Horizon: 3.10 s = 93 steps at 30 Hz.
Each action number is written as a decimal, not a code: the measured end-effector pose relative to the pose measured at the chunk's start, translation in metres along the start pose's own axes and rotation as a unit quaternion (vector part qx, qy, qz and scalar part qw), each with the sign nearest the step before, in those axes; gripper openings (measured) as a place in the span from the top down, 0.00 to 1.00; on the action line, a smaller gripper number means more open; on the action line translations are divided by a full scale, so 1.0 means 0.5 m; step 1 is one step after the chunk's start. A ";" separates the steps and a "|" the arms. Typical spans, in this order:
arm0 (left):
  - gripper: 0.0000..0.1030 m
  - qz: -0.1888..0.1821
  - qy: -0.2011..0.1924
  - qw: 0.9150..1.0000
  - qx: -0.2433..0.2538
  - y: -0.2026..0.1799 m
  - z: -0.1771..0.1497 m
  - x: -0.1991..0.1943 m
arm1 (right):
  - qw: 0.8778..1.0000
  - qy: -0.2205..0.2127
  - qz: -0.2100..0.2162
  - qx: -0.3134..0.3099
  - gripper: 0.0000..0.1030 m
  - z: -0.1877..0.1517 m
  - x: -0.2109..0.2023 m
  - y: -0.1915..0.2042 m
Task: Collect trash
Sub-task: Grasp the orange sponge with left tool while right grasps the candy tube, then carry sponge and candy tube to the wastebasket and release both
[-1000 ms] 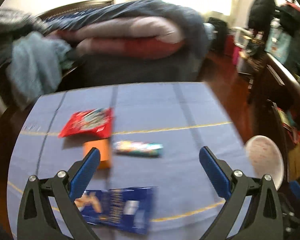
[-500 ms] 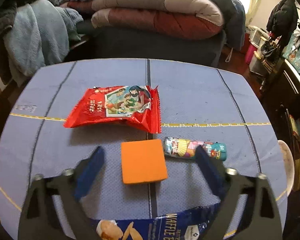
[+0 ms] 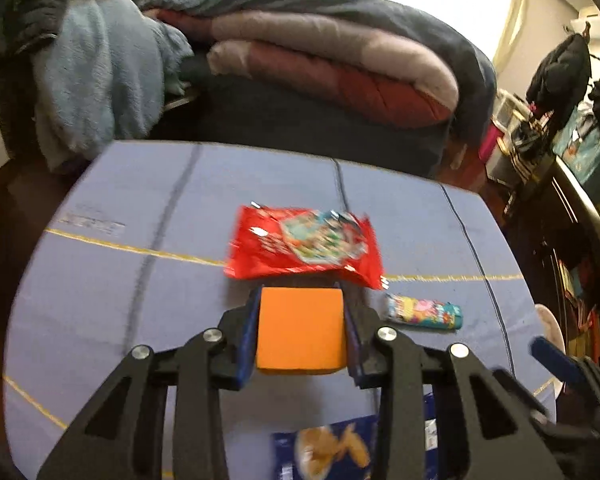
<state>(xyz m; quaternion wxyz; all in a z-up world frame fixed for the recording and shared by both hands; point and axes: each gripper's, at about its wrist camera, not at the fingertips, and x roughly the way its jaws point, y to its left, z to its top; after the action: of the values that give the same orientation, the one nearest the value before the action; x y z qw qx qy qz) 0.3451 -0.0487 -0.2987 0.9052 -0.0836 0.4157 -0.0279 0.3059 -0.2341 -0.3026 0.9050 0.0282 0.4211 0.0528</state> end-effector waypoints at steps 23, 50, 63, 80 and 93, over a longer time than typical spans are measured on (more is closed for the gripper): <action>0.65 -0.012 -0.021 1.000 -0.020 0.081 0.016 -0.048 | 0.996 0.036 -0.078 0.017 0.22 0.042 0.136 0.086; 0.64 -0.061 -0.053 0.993 0.085 -0.180 -0.015 -0.168 | 0.992 -0.043 -0.079 0.093 0.22 -0.036 -0.131 -0.134; 0.64 -0.138 -0.042 0.974 0.173 -0.424 -0.060 -0.160 | 0.976 -0.066 -0.139 0.155 0.22 -0.104 -0.210 -0.310; 0.64 -0.216 0.000 0.940 0.265 -0.728 -0.130 -0.062 | 0.941 -0.060 -0.224 0.245 0.22 -0.187 -0.217 -0.577; 0.40 -0.235 0.036 0.924 0.298 -0.866 -0.165 0.028 | 0.942 -0.045 -0.241 0.228 0.22 -0.197 -0.139 -0.644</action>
<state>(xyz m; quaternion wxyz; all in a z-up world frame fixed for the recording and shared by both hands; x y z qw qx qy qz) 0.3000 -0.4873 -0.2864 0.8400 0.0964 0.3893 -0.3654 0.2091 -0.5616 -0.3438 0.8780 0.1339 0.3745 -0.2662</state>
